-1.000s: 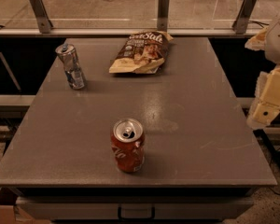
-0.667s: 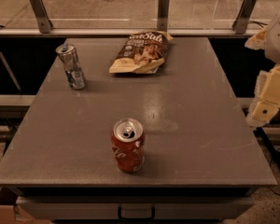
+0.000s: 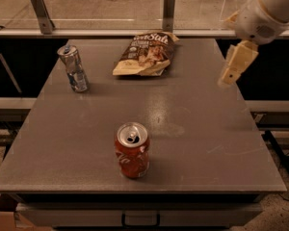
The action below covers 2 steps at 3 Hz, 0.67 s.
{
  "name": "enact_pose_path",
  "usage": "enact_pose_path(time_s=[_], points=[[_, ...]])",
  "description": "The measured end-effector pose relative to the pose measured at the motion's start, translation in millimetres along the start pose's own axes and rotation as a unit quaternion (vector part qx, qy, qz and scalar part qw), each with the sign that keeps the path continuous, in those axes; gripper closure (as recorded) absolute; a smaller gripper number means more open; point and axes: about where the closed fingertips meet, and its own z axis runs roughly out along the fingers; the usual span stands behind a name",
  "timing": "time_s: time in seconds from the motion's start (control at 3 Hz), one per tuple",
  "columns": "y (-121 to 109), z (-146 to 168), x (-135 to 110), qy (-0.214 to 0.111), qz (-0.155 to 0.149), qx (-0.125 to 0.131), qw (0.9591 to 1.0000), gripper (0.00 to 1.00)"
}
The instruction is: Pick brown chip bag
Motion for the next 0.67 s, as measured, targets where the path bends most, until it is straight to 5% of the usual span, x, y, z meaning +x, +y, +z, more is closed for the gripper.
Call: enact_pose_path(time_s=[0.67], points=[[-115.3,115.2,-34.1,-0.113,0.018,0.021,0.9932,0.00]])
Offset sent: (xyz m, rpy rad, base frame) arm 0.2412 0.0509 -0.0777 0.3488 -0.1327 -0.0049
